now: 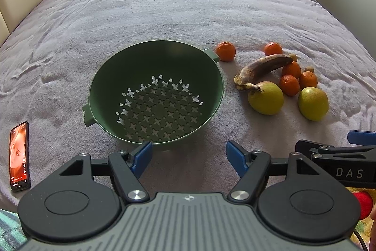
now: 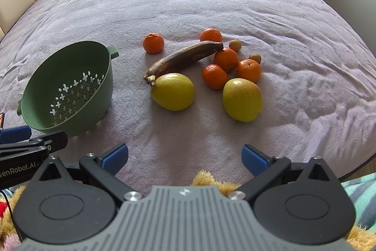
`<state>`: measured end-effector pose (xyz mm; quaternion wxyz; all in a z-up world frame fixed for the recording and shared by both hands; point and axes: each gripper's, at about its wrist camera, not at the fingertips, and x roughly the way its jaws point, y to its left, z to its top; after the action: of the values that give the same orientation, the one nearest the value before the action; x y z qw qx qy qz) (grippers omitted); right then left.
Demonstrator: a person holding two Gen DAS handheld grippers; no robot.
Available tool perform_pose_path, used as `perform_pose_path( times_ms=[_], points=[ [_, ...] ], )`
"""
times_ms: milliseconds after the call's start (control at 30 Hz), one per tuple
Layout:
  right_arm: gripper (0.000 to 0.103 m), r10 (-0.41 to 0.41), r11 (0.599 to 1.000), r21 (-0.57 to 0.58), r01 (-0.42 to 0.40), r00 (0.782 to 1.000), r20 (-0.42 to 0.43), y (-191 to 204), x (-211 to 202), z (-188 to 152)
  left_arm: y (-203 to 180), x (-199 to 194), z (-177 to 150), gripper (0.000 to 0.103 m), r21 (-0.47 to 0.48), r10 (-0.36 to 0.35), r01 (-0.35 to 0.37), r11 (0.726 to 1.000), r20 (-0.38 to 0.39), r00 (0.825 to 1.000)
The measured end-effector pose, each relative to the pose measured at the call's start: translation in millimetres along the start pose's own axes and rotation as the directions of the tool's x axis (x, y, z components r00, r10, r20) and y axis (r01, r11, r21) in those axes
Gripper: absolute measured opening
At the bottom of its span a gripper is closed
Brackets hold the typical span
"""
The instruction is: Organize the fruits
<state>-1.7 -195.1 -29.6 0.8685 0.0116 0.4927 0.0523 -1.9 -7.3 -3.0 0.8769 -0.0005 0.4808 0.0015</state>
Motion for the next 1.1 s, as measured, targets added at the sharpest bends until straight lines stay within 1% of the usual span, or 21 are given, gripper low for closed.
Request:
perform_pose_path(
  times_ms=[433, 1100],
  points=[
    [0.099, 0.002, 1.0, 0.002, -0.002, 1.0, 0.02, -0.5, -1.9, 0.1, -6.6, -3.3, 2.4, 0.084, 0.012, -0.008, 0.007, 1.0, 0.013, 1.0],
    [0.099, 0.005, 1.0, -0.002, -0.005, 1.0, 0.029, -0.7, -2.9, -1.1, -6.6, -5.2, -1.7, 0.084, 0.018, -0.031, 0.031, 0.999, 0.027, 0.999]
  ],
)
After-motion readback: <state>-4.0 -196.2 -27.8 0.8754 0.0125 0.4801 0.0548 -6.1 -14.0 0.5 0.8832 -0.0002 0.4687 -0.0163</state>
